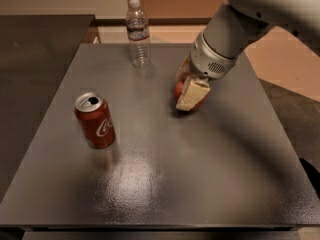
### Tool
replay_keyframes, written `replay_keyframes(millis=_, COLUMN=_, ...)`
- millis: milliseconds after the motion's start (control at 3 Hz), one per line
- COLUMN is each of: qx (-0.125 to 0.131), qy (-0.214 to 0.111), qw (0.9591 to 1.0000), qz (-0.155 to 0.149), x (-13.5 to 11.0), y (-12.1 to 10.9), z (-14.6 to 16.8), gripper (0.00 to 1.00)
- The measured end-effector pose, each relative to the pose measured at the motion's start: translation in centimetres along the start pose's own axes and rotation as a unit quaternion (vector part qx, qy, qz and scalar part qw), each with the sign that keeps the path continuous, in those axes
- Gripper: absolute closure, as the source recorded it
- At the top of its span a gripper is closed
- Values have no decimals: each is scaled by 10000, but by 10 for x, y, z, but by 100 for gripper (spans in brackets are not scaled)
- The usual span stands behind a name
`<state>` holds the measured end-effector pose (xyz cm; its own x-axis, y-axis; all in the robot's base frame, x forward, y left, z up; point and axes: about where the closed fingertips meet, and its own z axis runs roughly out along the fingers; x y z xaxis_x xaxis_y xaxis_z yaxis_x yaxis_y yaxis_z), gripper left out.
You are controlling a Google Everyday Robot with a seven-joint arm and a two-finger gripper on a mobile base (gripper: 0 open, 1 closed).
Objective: Move apple near coke can
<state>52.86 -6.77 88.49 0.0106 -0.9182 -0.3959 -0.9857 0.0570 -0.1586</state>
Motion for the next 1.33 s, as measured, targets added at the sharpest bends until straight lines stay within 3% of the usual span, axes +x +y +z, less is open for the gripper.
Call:
replay_keyframes(millis=333, qx=-49, qy=-214, qw=9993, qz=-291, x=-38, y=14, z=-7, gripper=100)
replay_keyframes(millis=667, qx=-89, qy=-199, qw=9984, qz=-530, x=-69, y=29, z=1, gripper=100)
replay_keyframes(millis=1333, qx=-111, qy=-60, qw=9980, qz=-625, x=-97, y=54, z=32, gripper=100)
